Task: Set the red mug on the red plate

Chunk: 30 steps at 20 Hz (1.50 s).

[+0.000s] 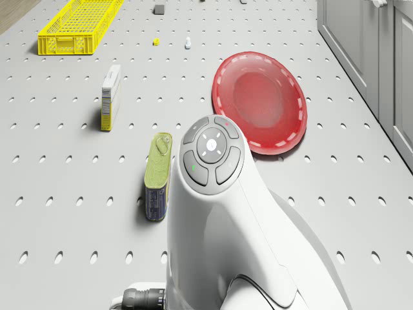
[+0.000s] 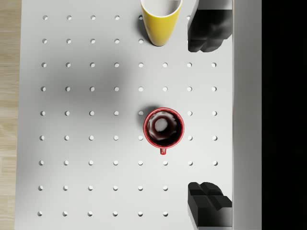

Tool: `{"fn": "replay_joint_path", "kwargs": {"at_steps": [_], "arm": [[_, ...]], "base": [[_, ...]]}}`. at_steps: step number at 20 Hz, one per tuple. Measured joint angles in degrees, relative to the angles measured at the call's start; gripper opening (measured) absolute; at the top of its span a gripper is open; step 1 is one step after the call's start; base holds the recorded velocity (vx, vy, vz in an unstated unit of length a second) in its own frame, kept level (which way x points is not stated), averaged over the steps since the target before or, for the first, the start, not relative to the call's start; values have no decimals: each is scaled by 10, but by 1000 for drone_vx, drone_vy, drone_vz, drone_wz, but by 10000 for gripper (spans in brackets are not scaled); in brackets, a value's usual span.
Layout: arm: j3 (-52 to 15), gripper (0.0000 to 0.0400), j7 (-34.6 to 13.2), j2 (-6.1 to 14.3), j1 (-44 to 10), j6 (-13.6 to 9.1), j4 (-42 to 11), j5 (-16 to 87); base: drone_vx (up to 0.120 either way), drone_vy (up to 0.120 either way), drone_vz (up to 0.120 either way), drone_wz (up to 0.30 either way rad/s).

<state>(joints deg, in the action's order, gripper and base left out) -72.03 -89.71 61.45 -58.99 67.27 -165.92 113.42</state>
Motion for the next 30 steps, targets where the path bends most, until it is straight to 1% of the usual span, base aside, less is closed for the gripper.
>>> {"fn": "replay_joint_path", "kwargs": {"at_steps": [1, 8, 10, 26, 30], "arm": [[-2, 400, -2, 3, -3, 2, 0, -1], [-12, 400, -13, 26, -16, 18, 1, -11], [-14, 400, -16, 32, -19, 23, 2, -14], [-28, 400, -31, 77, -35, 63, 5, -37], [-28, 400, -33, 89, -37, 75, 6, -39]], "base": [[0, 120, -120, 0], [0, 0, -120, 0], [0, 100, -120, 0], [0, -7, -120, 0], [0, 0, -10, 0]]}}
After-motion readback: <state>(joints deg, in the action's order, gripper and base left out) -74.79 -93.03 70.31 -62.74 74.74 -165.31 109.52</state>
